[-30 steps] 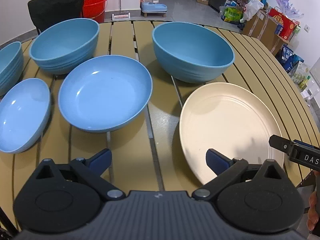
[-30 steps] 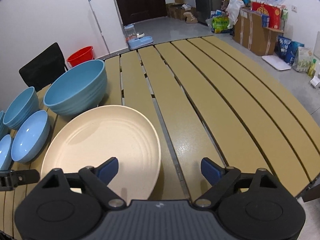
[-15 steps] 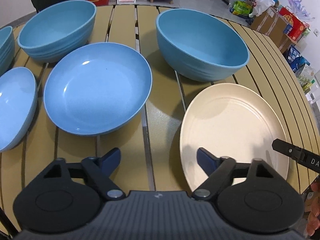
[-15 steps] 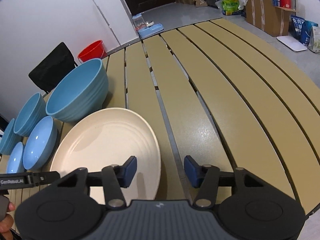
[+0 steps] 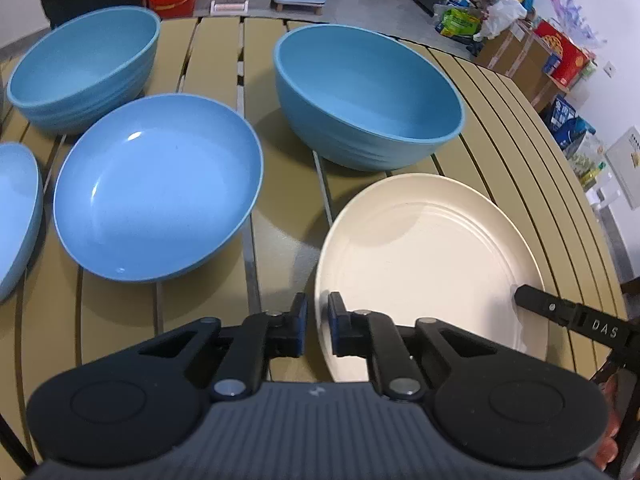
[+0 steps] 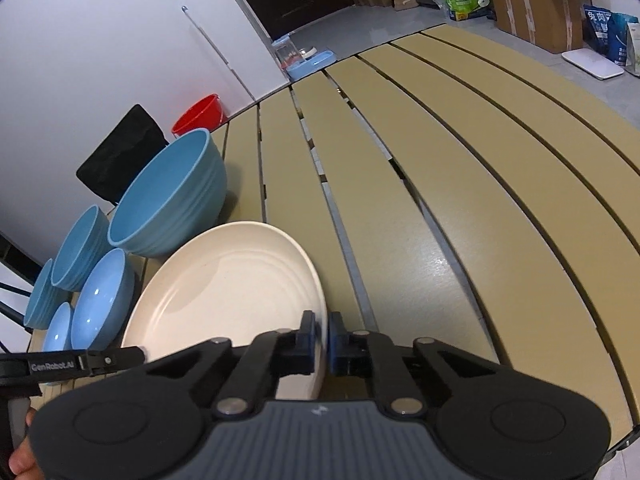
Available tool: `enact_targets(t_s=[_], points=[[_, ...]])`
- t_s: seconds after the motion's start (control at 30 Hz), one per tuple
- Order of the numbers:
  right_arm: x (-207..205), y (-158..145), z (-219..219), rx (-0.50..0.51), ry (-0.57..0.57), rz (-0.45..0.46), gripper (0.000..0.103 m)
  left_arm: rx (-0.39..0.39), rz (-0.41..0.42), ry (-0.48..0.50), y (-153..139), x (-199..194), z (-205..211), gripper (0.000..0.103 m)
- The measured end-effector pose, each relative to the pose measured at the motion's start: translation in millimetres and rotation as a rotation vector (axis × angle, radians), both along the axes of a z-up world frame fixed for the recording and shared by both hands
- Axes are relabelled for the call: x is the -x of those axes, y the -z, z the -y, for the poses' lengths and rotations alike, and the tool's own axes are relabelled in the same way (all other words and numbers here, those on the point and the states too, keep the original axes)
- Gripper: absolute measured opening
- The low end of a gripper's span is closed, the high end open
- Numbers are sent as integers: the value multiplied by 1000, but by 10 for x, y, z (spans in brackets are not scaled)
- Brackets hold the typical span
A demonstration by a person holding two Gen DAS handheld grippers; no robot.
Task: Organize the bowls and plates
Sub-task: 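Lift the cream plate with both grippers and carry it past the blue dishes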
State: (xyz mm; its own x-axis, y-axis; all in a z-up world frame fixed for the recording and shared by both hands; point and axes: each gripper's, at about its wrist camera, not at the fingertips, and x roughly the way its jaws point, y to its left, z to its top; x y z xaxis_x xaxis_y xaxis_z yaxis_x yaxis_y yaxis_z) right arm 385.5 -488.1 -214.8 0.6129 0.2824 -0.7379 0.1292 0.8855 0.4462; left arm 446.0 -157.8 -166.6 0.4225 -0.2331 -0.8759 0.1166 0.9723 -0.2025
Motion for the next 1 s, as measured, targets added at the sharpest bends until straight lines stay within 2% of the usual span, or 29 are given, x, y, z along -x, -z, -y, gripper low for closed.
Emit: enact_targets(t_s=[0.5, 1.0], points=[[109, -79, -17, -5, -10, 19, 5, -27, 33, -1, -52, 60, -14, 8], [401, -402, -290, 15, -26, 58, 5, -11, 95, -19, -367, 380, -300, 8]])
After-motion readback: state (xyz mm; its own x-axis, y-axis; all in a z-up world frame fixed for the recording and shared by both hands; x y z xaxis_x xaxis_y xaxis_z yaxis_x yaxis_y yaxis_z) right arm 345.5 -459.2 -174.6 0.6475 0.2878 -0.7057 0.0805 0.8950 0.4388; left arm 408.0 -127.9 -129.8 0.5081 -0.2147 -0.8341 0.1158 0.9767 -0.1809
